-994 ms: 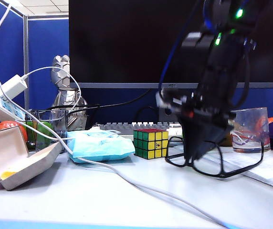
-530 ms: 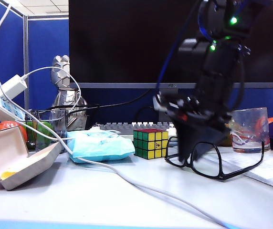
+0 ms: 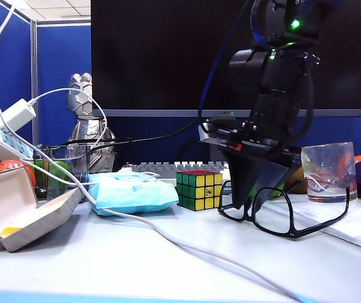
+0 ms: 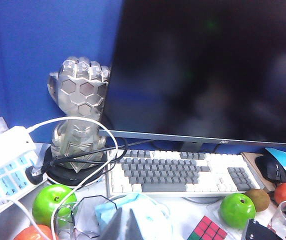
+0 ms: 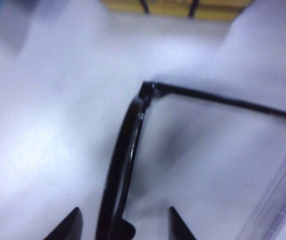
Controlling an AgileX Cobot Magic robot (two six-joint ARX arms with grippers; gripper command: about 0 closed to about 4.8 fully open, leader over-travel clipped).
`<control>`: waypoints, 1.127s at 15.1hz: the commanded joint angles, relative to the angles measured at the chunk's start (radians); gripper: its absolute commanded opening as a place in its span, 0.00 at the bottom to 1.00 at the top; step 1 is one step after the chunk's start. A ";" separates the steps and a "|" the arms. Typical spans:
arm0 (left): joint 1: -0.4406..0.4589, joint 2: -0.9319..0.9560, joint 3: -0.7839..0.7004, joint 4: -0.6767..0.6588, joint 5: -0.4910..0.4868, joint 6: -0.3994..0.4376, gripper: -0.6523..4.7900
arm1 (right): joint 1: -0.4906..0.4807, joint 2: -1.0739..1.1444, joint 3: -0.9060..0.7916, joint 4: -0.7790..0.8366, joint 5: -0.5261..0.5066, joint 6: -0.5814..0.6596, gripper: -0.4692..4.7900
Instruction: Pick up the glasses, fold the temples of the glasses, place the glasses into the glasses case, and finally close the glasses case.
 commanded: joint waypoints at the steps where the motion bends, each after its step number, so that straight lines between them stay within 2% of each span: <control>1: -0.001 0.001 0.004 0.012 0.005 0.001 0.11 | 0.002 0.008 0.004 0.008 -0.002 -0.003 0.51; 4: -0.001 0.001 0.004 0.012 0.005 0.001 0.11 | 0.002 0.033 0.005 0.002 -0.002 -0.003 0.51; 6: -0.001 0.001 0.004 0.012 0.005 0.001 0.11 | 0.002 0.052 0.004 0.003 0.000 -0.003 0.47; 9: -0.001 0.001 0.004 0.012 0.005 0.002 0.11 | 0.002 0.059 0.005 0.010 -0.002 -0.003 0.08; 11: -0.001 0.001 0.004 0.012 0.005 0.002 0.11 | 0.002 0.056 0.022 -0.004 -0.032 -0.003 0.08; 14: -0.001 0.001 0.004 0.013 0.005 0.002 0.11 | 0.002 0.034 0.115 -0.111 -0.110 -0.003 0.08; 16: -0.001 0.001 0.004 0.013 0.006 0.001 0.11 | 0.002 -0.023 0.158 -0.118 -0.203 -0.003 0.08; 17: -0.001 0.001 0.004 0.014 0.024 0.001 0.11 | 0.002 -0.061 0.186 -0.116 -0.285 -0.003 0.08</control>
